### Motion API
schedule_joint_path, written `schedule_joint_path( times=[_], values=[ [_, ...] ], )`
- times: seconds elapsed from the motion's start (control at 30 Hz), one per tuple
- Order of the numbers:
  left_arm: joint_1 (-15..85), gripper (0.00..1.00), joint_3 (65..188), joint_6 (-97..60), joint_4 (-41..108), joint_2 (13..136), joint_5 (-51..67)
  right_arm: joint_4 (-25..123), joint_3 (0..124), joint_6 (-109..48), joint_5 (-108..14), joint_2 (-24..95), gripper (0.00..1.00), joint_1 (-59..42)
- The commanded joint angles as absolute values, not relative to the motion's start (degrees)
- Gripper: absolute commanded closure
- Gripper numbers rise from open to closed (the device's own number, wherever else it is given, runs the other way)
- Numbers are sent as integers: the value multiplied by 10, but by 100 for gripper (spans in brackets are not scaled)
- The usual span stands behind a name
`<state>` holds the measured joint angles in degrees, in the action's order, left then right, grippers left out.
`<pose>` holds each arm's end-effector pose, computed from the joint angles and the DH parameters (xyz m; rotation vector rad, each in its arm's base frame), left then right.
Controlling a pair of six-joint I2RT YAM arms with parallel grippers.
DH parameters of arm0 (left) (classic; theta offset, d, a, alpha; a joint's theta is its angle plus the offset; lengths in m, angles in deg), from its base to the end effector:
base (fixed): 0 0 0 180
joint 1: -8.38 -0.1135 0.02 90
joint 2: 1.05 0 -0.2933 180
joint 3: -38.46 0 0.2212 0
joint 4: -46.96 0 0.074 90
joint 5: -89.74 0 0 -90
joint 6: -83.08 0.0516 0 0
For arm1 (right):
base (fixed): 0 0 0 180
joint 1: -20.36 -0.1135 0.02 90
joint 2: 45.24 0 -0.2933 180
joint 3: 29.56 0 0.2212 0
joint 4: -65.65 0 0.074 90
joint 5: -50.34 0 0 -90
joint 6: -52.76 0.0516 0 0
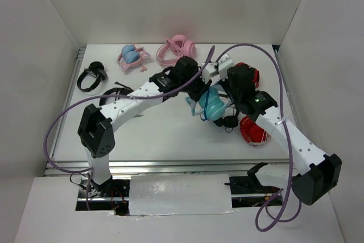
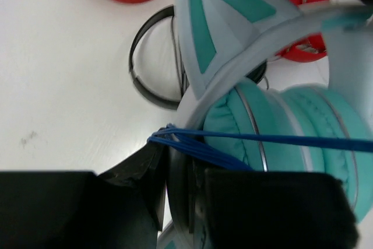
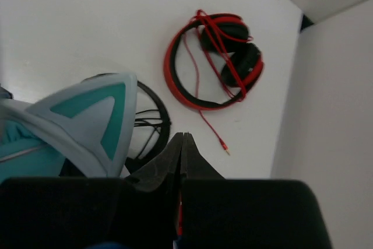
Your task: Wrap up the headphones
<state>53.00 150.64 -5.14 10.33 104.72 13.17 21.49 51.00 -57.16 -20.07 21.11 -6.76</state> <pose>0.2954 -0.3083 0.3579 0.9828 1.9229 -0.6884 0.2064 0.0863 0.3753 -0.6343 1.9729 -0.2805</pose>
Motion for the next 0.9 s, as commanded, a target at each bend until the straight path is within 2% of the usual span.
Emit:
schedule_joint_path(
  times=[0.0,0.17,0.33,0.47,0.5,0.63,0.67,0.7,0.83,0.87],
  values=[
    [473,100,1512,-148,34,1092,33,335,505,-556,-25,152,100,-135],
    [451,100,1499,-194,58,1083,28,378,485,-526,148,173,98,-201],
    [435,100,1492,-246,69,1070,9,216,561,-342,230,240,92,-260],
    [432,100,1476,-294,78,1050,-53,50,640,-179,356,321,89,-296],
    [430,100,1472,-303,88,1040,-76,-74,663,-67,349,362,88,-300],
    [430,100,1464,-353,90,1017,-142,-313,748,156,335,461,89,-302],
    [431,100,1465,-355,87,1012,-155,-329,751,166,342,475,91,-300],
    [431,100,1465,-357,85,1007,-163,-328,747,165,335,486,100,-299],
    [431,100,1460,-374,98,987,-220,-269,728,130,305,490,100,-309],
    [430,100,1461,-378,99,981,-223,-210,711,84,297,479,100,-318]
  ],
)
